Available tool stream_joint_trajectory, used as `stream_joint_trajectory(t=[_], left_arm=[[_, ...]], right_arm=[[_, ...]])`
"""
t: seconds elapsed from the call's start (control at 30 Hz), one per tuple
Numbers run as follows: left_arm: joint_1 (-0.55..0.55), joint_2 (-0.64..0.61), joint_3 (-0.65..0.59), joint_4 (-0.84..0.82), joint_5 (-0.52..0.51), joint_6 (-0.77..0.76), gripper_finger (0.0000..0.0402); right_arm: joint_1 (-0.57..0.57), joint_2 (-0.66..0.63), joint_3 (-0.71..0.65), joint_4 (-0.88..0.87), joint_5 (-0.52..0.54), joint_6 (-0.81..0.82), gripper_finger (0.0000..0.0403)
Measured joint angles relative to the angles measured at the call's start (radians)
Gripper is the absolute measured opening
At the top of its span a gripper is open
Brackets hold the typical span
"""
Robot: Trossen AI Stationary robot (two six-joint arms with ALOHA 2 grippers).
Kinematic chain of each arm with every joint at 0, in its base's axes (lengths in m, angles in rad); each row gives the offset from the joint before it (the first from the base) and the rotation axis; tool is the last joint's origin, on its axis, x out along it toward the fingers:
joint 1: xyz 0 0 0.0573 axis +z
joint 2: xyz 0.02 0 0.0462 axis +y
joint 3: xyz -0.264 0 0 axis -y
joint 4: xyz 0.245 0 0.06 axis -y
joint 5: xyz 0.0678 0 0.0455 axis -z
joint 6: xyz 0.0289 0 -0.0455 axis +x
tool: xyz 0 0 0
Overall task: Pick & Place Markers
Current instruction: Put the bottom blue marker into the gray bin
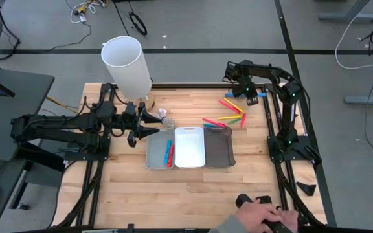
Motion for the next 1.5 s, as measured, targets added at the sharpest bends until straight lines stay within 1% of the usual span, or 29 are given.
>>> stream_joint_trajectory(t=[0.13,0.37,0.57,0.73,0.87,0.93,1.17,1.5], left_arm=[[0.000,0.000,0.000,0.000,0.000,0.000,0.0213],[0.000,0.000,0.000,0.000,0.000,0.000,0.0213],[0.000,0.000,0.000,0.000,0.000,0.000,0.0213],[0.000,0.000,0.000,0.000,0.000,0.000,0.0213],[0.000,0.000,0.000,0.000,0.000,0.000,0.0213],[0.000,0.000,0.000,0.000,0.000,0.000,0.0213],[0.000,0.000,0.000,0.000,0.000,0.000,0.0213],[0.000,0.000,0.000,0.000,0.000,0.000,0.0213]], right_arm=[[0.002,-0.020,0.025,-0.073,-0.005,0.034,0.0054],[0.014,-0.103,0.028,-0.083,-0.022,0.042,0.0054],[0.039,-0.156,0.045,-0.126,-0.026,0.047,0.0054],[0.052,-0.171,0.108,-0.184,-0.026,0.091,0.0054],[0.063,-0.174,0.189,-0.213,-0.030,0.125,0.0054],[0.066,-0.174,0.246,-0.203,-0.073,0.164,0.0054],[0.066,-0.175,0.434,-0.130,-0.276,0.297,0.0054],[0.094,-0.175,0.597,-0.023,-0.531,0.381,0.0054]])
